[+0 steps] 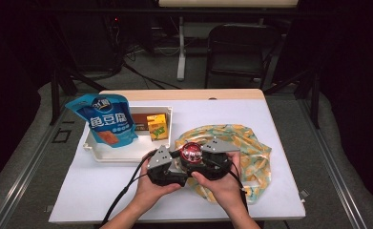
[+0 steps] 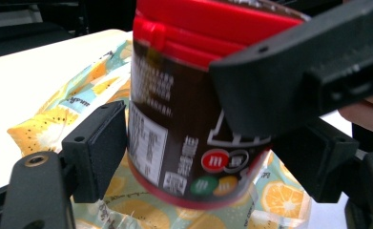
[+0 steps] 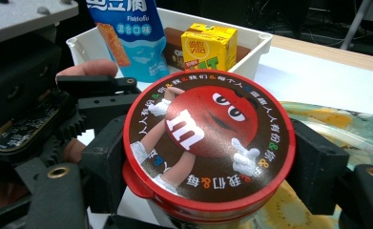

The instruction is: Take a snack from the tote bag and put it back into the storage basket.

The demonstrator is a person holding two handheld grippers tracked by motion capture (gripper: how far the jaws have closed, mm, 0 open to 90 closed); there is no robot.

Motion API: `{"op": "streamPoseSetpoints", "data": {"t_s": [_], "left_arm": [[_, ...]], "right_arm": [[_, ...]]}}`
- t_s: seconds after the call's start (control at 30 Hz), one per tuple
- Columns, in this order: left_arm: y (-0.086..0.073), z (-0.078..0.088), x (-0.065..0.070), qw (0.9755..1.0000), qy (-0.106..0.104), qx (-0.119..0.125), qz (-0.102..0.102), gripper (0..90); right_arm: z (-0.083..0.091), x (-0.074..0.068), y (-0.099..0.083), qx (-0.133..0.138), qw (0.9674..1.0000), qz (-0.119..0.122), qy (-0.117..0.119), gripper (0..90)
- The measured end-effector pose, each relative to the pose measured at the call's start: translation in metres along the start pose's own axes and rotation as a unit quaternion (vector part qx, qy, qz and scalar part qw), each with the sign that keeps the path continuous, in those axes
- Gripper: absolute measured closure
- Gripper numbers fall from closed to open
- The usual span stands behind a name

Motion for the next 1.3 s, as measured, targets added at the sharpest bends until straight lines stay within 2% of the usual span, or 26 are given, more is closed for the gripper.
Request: {"op": "streamPoseSetpoints", "data": {"t_s": [0.2, 0.23, 0.3, 0.4, 0.43, 0.47, 0.53, 0.57, 0.6, 0.73, 0.8, 0.9, 0.97, 1.0, 1.07, 1.1, 1.17, 1.2, 1.23, 1.3], "left_arm": [[0.0, -0.001, 0.001, 0.9999, 0.005, -0.003, -0.014, 22.4], [0.0, 0.0, 0.001, 0.9999, -0.003, -0.002, -0.014, 22.6], [0.0, -0.001, 0.001, 0.9999, 0.003, -0.003, -0.015, 22.6], [0.0, -0.002, 0.001, 0.9999, 0.001, -0.003, -0.012, 22.7], [-0.001, -0.002, 0.001, 0.9999, 0.0, -0.003, -0.012, 22.7], [-0.001, -0.002, 0.001, 0.9999, -0.011, -0.004, -0.012, 22.8], [-0.001, -0.001, 0.001, 0.9999, -0.002, -0.003, -0.014, 23.4], [-0.001, -0.001, 0.002, 0.9998, -0.007, -0.002, -0.018, 23.9], [0.0, -0.001, 0.002, 0.9998, -0.001, -0.002, -0.019, 25.0], [0.0, 0.001, 0.002, 0.9999, -0.012, -0.004, -0.011, 25.7], [-0.001, 0.001, -0.003, 1.0, 0.005, -0.006, -0.005, 25.8], [-0.003, 0.005, -0.009, 0.9999, 0.011, -0.003, 0.01, 25.8], [-0.003, 0.008, -0.012, 0.9999, 0.007, -0.002, 0.009, 25.9], [-0.003, 0.01, -0.014, 0.9998, 0.015, 0.001, 0.013, 25.9], [-0.002, 0.013, -0.018, 0.9996, 0.022, 0.006, 0.016, 25.9], [-0.002, 0.016, -0.02, 0.9997, 0.016, 0.005, 0.016, 25.9], [-0.002, 0.02, -0.025, 0.9993, 0.028, 0.009, 0.021, 25.9], [-0.002, 0.022, -0.028, 0.9994, 0.023, 0.01, 0.023, 25.9], [-0.002, 0.023, -0.03, 0.999, 0.033, 0.012, 0.027, 25.9], [-0.002, 0.028, -0.034, 0.9988, 0.038, 0.014, 0.029, 25.9]], "right_arm": [[-0.001, -0.006, -0.001, -0.007, 1.0, 0.003, 0.005, 25.6], [-0.001, -0.006, -0.001, -0.006, 1.0, 0.003, 0.005, 25.6], [-0.001, -0.006, -0.001, -0.007, 0.9999, 0.001, 0.008, 25.6], [-0.002, -0.008, -0.002, -0.008, 0.9998, 0.0, 0.016, 25.6], [-0.003, -0.008, -0.002, -0.009, 0.9998, 0.001, 0.018, 25.6], [-0.003, -0.009, -0.002, -0.008, 0.9998, 0.001, 0.017, 25.6], [-0.003, -0.01, -0.003, -0.008, 0.9997, 0.003, 0.022, 25.5], [-0.004, -0.01, -0.003, -0.007, 0.9997, 0.004, 0.023, 25.5], [-0.004, -0.01, -0.003, -0.008, 0.9996, 0.006, 0.025, 25.4], [-0.004, -0.01, -0.002, -0.002, 0.9995, 0.004, 0.033, 24.5], [-0.001, -0.01, 0.001, 0.012, 0.9992, 0.003, 0.039, 18.5], [0.004, -0.008, 0.006, 0.027, 0.9983, -0.003, 0.051, 15.7], [0.008, -0.006, 0.01, 0.043, 0.9975, -0.008, 0.055, 15.2], [0.01, -0.004, 0.011, 0.047, 0.9971, -0.01, 0.059, 15.0], [0.014, 0.001, 0.014, 0.057, 0.9966, -0.016, 0.058, 15.0], [0.015, 0.003, 0.014, 0.057, 0.9966, -0.018, 0.056, 15.0], [0.018, 0.008, 0.014, 0.059, 0.9967, -0.022, 0.051, 14.9], [0.018, 0.011, 0.013, 0.06, 0.9966, -0.025, 0.049, 14.9], [0.019, 0.014, 0.012, 0.058, 0.9969, -0.024, 0.046, 14.9], [0.021, 0.019, 0.009, 0.055, 0.9974, -0.027, 0.039, 15.0]]}}
Point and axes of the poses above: each handheld gripper's, and its own axes: z roughly backward along the jaws, y roughly out of its top, x roughly to its right, the point moved 7 cm from there along -z, roughly forward along the jaws, and after that the axes turned 1 degree about -z, right-handed, at the moved point
